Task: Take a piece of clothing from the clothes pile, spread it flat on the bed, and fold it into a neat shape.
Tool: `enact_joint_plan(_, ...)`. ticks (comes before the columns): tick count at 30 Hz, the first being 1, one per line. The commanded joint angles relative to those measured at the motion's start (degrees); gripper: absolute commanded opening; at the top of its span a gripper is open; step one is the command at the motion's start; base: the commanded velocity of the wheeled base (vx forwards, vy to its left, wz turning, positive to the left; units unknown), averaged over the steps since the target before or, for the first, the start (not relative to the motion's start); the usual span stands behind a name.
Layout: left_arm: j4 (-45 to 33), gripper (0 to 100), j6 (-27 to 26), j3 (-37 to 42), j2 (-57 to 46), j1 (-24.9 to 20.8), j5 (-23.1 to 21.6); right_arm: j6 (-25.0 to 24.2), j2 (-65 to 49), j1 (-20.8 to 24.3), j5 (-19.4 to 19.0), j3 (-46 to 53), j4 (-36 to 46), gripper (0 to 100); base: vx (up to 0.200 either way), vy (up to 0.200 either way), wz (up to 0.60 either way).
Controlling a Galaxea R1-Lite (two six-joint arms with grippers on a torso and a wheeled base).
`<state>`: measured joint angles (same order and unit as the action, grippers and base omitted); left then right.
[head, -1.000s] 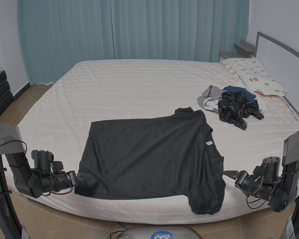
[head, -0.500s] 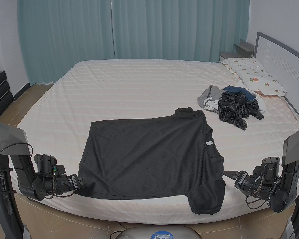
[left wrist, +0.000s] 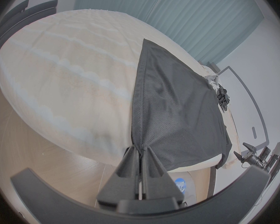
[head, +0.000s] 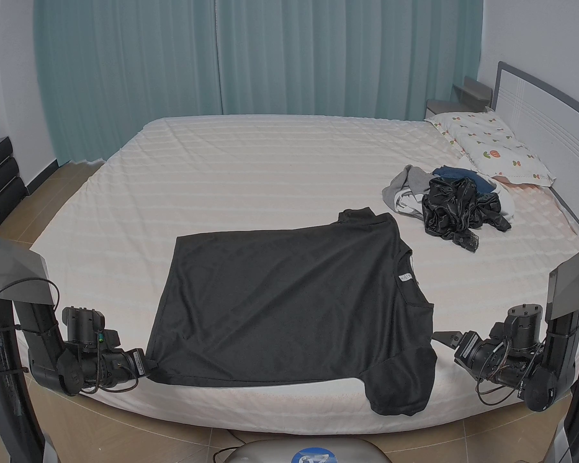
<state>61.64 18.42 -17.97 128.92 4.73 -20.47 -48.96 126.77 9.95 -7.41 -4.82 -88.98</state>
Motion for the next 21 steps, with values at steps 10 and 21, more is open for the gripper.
enact_joint_plan(10, -0.1, 0, -5.5, 3.5, -1.4, 1.9, 2.6, 1.1, 4.6, 0.1, -0.4, -0.2, -0.7, 100, 0.000, 0.000, 0.00)
enact_joint_plan(21, -0.1, 0, -5.3, 3.5, -1.3, 2.5, 2.5, 2.3, 6.6, 0.4, -2.5, -3.4, -0.7, 100, 0.000, 0.000, 0.00)
